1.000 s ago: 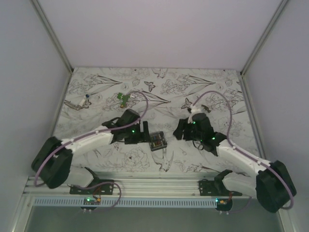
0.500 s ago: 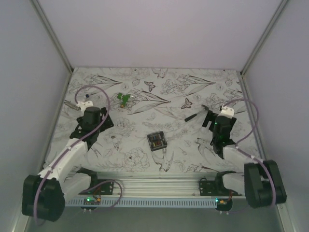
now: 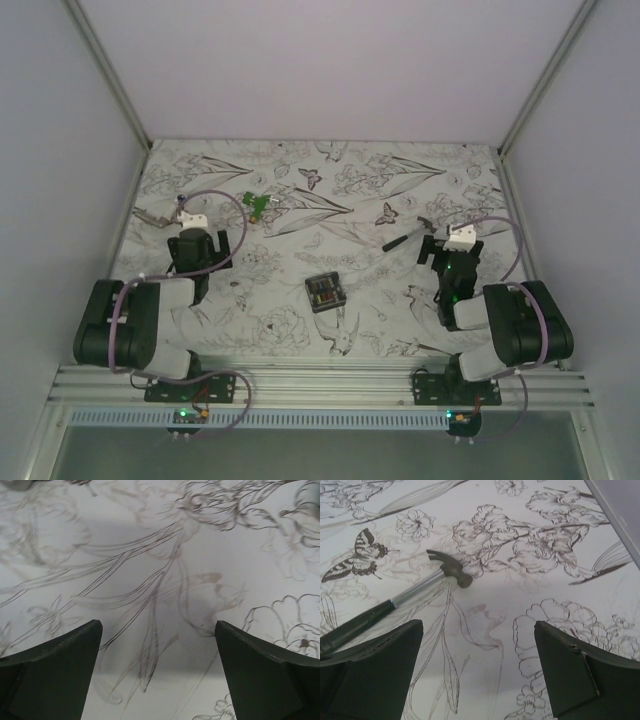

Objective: Snap on the fuse box
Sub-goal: Reset both arms

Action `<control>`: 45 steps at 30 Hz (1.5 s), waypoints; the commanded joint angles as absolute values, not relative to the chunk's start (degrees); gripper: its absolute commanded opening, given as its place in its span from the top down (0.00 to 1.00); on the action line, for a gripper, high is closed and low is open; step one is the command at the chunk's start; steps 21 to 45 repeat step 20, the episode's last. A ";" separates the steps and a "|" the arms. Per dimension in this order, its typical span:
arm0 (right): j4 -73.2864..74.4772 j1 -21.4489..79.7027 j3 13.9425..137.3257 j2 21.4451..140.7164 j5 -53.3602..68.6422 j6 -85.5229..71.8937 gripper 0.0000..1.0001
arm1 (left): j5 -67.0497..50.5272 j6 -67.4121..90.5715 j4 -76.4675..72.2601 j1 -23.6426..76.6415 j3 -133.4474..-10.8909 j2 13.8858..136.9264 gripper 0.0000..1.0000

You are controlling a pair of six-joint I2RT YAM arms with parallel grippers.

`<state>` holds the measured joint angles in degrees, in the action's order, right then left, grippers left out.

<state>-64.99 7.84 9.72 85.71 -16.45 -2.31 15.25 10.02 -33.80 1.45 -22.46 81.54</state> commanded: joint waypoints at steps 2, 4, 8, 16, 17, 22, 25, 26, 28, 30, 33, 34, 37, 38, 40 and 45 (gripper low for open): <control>-66.25 4.60 14.22 86.29 -9.11 -2.09 0.00 | 5.00 2.57 -48.93 0.99 -20.69 86.15 0.00; -65.27 4.14 14.60 85.93 -8.49 -2.42 0.01 | 5.81 2.65 -48.79 1.12 -21.06 86.40 0.00; -64.58 3.96 14.62 85.75 -8.25 -2.54 0.01 | 5.93 2.71 -48.65 1.23 -21.09 86.31 0.00; -64.82 4.00 14.59 85.78 -8.21 -2.52 0.01 | 3.87 2.09 -47.20 1.05 -21.97 86.44 0.00; -64.89 3.99 14.51 85.78 -8.20 -2.48 0.01 | 3.87 2.11 -47.20 1.04 -21.97 86.45 0.00; -64.86 3.96 14.50 85.80 -8.25 -2.51 0.01 | 3.89 2.10 -47.20 1.05 -21.86 86.36 0.00; -64.86 3.96 14.50 85.80 -8.25 -2.51 0.01 | 3.89 2.10 -47.20 1.05 -21.86 86.36 0.00; -64.86 3.96 14.50 85.80 -8.25 -2.51 0.01 | 3.89 2.10 -47.20 1.05 -21.86 86.36 0.00; -64.86 3.96 14.50 85.80 -8.25 -2.51 0.01 | 3.89 2.10 -47.20 1.05 -21.86 86.36 0.00; -64.86 3.96 14.50 85.80 -8.25 -2.51 0.01 | 3.89 2.10 -47.20 1.05 -21.86 86.36 0.00; -64.86 3.96 14.50 85.80 -8.25 -2.51 0.01 | 3.89 2.10 -47.20 1.05 -21.86 86.36 0.00; -64.86 3.96 14.50 85.80 -8.25 -2.51 0.01 | 3.89 2.10 -47.20 1.05 -21.86 86.36 0.00; -64.86 3.96 14.50 85.80 -8.25 -2.51 0.01 | 3.89 2.10 -47.20 1.05 -21.86 86.36 0.00; -64.86 3.96 14.50 85.80 -8.25 -2.51 0.01 | 3.89 2.10 -47.20 1.05 -21.86 86.36 0.00; -64.86 3.96 14.50 85.80 -8.25 -2.51 0.01 | 3.89 2.10 -47.20 1.05 -21.86 86.36 0.00; -64.86 3.96 14.50 85.80 -8.25 -2.51 0.01 | 3.89 2.10 -47.20 1.05 -21.86 86.36 0.00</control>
